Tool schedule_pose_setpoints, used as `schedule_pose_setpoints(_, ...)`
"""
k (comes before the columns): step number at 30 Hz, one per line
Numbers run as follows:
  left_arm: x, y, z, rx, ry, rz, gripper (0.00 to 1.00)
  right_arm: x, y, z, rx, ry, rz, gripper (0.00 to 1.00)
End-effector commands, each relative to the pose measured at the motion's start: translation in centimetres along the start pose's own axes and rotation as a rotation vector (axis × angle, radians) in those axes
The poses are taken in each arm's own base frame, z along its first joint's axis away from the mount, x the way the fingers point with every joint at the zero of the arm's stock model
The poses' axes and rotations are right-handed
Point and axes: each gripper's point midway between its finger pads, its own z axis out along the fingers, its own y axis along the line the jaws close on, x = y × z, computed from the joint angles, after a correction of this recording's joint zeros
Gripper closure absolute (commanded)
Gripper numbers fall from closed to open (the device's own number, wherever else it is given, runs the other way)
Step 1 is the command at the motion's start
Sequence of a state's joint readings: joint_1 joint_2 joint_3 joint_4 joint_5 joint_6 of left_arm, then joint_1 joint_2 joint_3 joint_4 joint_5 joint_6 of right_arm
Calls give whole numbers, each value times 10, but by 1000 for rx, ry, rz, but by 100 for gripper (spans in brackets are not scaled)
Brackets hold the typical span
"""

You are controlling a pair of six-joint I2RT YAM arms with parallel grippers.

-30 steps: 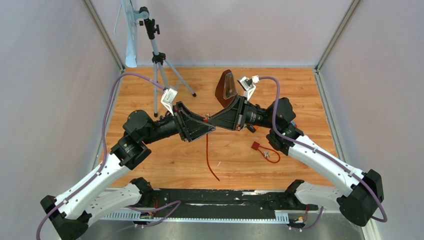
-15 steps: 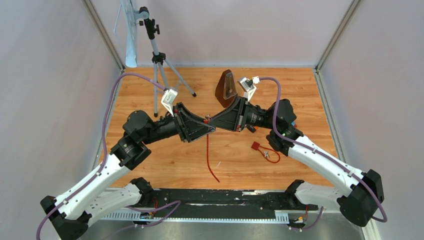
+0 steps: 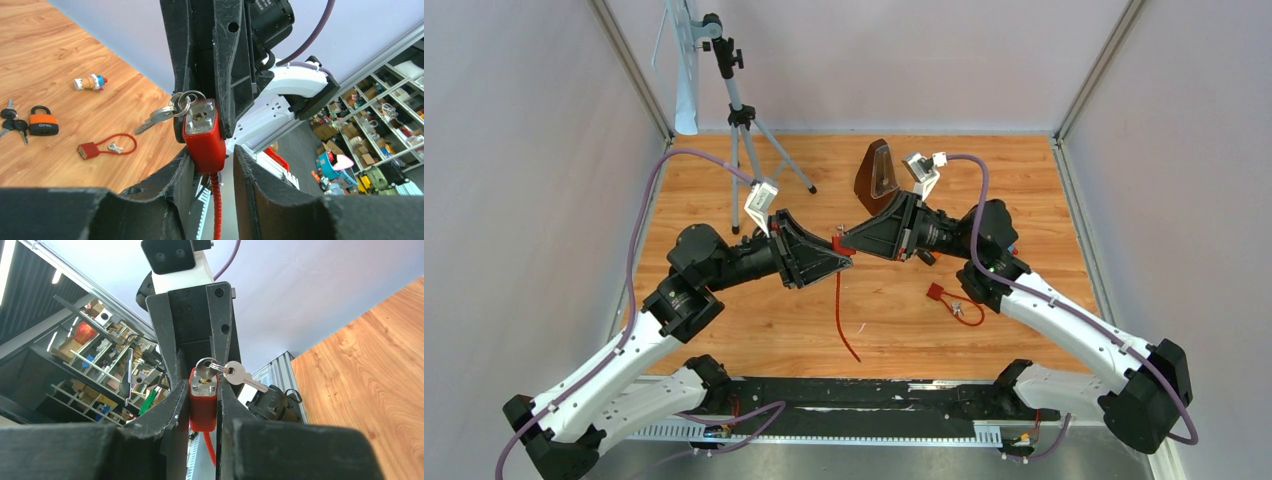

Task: Lock with the key
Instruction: Lock the lock.

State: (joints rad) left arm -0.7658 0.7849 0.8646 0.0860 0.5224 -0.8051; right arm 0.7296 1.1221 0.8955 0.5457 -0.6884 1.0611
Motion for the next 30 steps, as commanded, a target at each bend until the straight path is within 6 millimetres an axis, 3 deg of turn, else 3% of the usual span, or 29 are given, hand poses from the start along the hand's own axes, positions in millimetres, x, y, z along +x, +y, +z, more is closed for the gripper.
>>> schedule_pose_setpoints(1,-3,-17,-4,64,-5,22,61,-13,7,-1,-18,-67,-53,100)
schedule_pose_setpoints(5,-5,-17,-4,57,-13,23,68,-10,2,-1,-8,-50,-63,100)
schedule_pose_setpoints(9,-7,-17,-3,56,-16,26,52,-6,-4,-3,7,-40,-74,100)
schedule_pose_setpoints(12,-7,-16,-4,52,-17,25,50,-4,-5,-3,8,-36,-73,100)
schedule_pose_setpoints(19,-8,-14,-4,44,-19,18,66,-2,-3,-3,-13,-20,-96,100)
schedule_pose_setpoints(25,-11,-11,-5,32,-25,9,51,5,-6,-5,-14,6,-111,100)
schedule_pose_setpoints(30,-12,-8,-7,26,-30,-2,58,8,-6,-6,-21,19,-121,100)
